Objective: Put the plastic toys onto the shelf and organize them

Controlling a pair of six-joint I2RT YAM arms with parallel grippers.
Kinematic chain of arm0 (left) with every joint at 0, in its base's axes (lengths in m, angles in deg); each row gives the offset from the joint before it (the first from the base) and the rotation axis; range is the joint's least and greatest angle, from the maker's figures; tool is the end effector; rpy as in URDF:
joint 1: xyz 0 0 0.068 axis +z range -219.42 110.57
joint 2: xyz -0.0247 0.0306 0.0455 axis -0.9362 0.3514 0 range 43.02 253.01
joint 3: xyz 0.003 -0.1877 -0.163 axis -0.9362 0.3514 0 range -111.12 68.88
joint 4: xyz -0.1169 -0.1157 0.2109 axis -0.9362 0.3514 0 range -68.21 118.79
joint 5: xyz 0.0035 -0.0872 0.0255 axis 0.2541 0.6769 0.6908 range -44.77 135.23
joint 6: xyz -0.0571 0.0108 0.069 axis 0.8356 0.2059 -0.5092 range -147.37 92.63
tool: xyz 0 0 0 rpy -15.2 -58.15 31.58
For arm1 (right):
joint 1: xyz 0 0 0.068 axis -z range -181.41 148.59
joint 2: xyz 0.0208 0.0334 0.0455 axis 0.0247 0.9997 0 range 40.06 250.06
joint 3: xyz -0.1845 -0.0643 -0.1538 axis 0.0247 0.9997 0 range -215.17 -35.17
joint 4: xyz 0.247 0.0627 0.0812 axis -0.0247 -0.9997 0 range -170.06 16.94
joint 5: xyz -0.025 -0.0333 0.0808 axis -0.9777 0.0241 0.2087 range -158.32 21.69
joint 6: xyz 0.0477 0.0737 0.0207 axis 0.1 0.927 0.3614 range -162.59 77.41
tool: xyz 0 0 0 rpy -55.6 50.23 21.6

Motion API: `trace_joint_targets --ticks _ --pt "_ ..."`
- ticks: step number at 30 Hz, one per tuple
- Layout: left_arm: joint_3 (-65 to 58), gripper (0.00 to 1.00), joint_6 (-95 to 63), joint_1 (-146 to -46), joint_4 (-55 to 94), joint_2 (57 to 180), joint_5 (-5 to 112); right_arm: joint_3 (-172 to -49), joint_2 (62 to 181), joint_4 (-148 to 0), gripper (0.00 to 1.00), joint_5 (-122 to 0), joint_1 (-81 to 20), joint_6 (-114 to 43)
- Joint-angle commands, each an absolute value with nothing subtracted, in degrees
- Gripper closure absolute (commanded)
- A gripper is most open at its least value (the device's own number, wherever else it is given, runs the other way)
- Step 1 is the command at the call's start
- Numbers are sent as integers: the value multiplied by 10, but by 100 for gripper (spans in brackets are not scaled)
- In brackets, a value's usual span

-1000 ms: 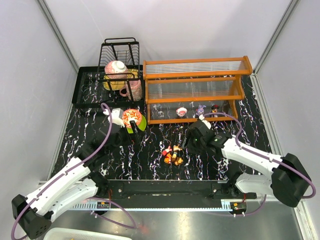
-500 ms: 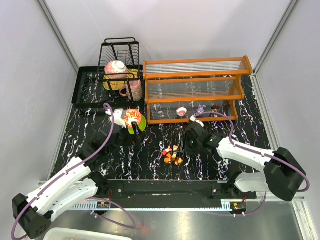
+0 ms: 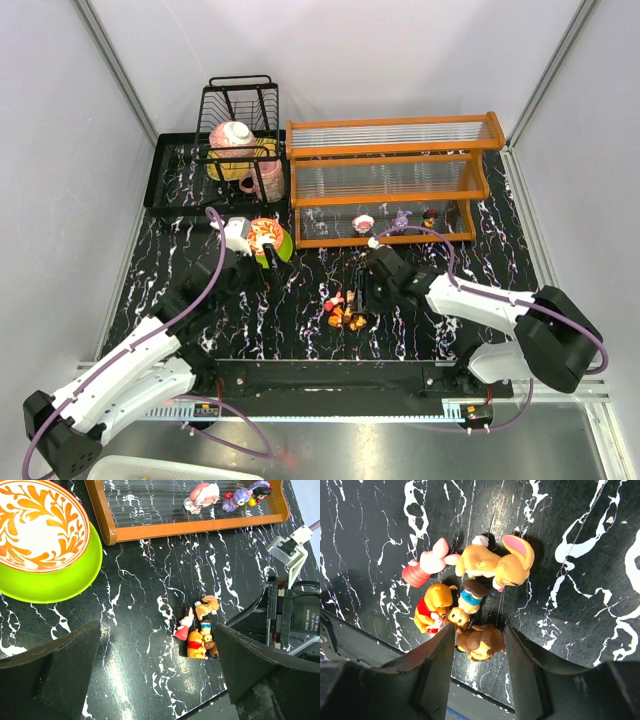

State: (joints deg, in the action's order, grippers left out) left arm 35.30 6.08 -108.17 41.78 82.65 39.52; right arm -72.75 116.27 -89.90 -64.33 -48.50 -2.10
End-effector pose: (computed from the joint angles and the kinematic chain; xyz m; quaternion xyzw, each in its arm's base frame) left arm 0.1851 -0.1382 0.2314 0.0128 0.8475 -0.2775 0.4523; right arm 0.1896 0.2120 0.1083 -0.0652 0.9522 0.2292 0.1912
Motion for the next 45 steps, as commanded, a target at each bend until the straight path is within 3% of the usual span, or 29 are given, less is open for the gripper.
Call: trace_joint_targets --ticks 1,17,27,35,40,44,45 --pt "349 1 54 -1084 389 831 406 -722 1176 -877 51 -624 -493 -37" --pt "361 1 60 -1084 396 810 402 -689 1174 -862 56 -600 -498 -19" --pt "366 1 66 -1084 401 798 402 -662 1146 -855 73 -595 -498 16" --pt "364 1 71 -1084 399 801 407 -649 1078 -904 99 -651 -499 144" --pt "364 1 73 -1084 400 799 406 -635 1017 -970 100 -693 -499 268" --pt "366 1 79 -1084 399 798 403 -635 983 -985 83 -705 -499 215" --pt "366 1 79 -1084 399 798 402 -636 978 -981 73 -705 -499 192"
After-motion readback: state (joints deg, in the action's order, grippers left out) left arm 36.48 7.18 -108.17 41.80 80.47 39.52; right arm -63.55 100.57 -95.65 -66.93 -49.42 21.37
